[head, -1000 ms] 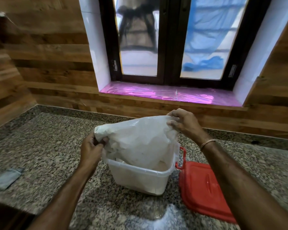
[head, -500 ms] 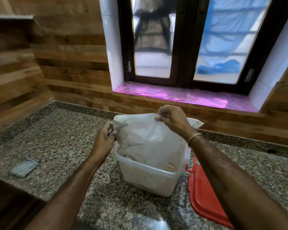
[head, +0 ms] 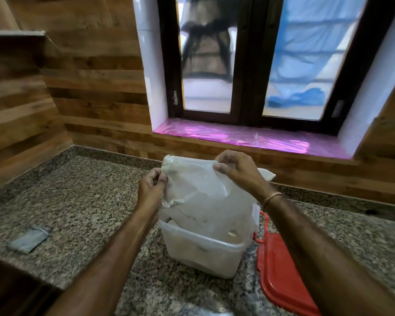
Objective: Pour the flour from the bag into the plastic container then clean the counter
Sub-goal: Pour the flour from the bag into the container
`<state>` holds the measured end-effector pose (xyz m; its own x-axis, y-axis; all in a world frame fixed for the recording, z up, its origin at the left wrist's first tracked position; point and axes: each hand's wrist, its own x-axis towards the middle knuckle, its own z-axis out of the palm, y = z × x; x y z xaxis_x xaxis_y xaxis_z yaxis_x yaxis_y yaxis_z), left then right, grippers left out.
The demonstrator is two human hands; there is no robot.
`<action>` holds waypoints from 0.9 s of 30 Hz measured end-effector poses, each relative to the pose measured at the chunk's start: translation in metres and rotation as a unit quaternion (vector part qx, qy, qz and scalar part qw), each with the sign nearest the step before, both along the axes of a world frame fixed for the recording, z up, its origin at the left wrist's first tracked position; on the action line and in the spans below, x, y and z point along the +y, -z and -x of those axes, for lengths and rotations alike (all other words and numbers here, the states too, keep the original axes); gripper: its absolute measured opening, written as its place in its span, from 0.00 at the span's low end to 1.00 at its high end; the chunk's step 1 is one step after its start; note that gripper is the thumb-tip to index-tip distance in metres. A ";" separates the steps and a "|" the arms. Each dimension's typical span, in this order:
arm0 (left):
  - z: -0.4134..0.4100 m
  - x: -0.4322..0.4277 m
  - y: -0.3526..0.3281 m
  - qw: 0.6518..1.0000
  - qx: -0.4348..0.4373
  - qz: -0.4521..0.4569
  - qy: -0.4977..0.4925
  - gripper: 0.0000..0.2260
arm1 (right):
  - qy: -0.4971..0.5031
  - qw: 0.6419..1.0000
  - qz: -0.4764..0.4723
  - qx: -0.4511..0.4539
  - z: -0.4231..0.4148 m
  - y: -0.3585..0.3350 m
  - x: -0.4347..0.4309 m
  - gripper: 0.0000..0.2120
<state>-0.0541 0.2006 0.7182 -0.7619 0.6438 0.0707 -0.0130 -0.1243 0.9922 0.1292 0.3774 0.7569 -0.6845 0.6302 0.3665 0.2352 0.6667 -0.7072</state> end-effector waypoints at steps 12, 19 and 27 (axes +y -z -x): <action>-0.019 0.003 -0.016 0.999 0.032 -0.040 0.008 0.07 | 0.053 0.997 -0.056 -0.023 0.029 -0.011 -0.027 0.09; 0.000 0.004 -0.036 0.996 0.083 0.008 -0.014 0.05 | 0.090 0.987 -0.132 -0.003 0.041 -0.006 -0.046 0.14; -0.008 0.015 -0.032 0.995 -0.063 -0.041 -0.070 0.04 | 0.111 0.982 -0.150 0.031 0.039 0.004 -0.058 0.11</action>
<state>-0.0461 0.2157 0.7500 -0.8499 0.5267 0.0163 -0.1140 -0.2139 0.9702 0.0901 0.3191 0.7527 -0.5127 0.6188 0.5952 0.3622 0.7844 -0.5035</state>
